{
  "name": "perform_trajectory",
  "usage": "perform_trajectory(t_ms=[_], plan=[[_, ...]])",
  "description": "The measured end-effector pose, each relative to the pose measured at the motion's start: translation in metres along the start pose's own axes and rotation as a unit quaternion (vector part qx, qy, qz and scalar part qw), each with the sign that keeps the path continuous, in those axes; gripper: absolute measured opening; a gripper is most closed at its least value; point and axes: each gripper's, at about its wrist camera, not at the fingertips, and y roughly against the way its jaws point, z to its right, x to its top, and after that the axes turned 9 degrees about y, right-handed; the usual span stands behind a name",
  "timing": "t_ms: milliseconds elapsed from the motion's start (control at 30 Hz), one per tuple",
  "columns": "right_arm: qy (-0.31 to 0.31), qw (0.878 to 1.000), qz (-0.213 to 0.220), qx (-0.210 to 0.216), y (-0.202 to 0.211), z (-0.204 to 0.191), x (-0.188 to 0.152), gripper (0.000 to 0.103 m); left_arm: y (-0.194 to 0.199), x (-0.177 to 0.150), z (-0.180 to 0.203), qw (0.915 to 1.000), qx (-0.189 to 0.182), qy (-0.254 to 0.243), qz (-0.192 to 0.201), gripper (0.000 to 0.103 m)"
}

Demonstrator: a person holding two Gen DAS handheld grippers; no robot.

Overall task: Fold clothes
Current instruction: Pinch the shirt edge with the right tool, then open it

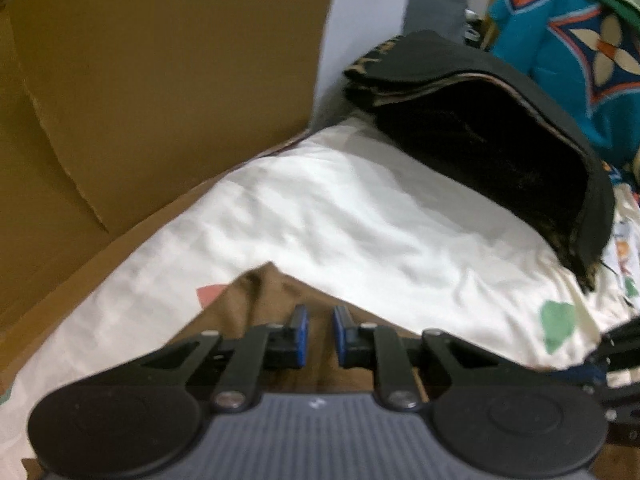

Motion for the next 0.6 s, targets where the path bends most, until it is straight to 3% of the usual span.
perform_trajectory(t_ms=[67, 167, 333, 467, 600], plan=[[-0.005, 1.0, 0.0, 0.001, -0.001, 0.005, -0.005, 0.007, -0.003, -0.001, -0.005, 1.0, 0.001, 0.007, 0.006, 0.015], [-0.007, 1.0, 0.001, 0.003, 0.005, 0.009, -0.012, 0.006, -0.005, -0.002, -0.013, 0.9997, 0.01, 0.016, 0.017, 0.003], [-0.031, 0.999, 0.007, 0.0, 0.01, 0.012, -0.019, 0.006, 0.003, -0.001, -0.031, 0.9968, 0.008, 0.075, 0.026, 0.003], [-0.029, 1.0, 0.009, -0.007, 0.018, 0.002, -0.015, 0.006, 0.027, -0.004, -0.035, 0.996, -0.001, 0.077, 0.045, 0.014], [-0.03, 0.999, -0.002, -0.032, 0.034, -0.011, 0.0, 0.008, 0.05, 0.001, -0.043, 0.9978, -0.005, 0.053, 0.039, 0.023]])
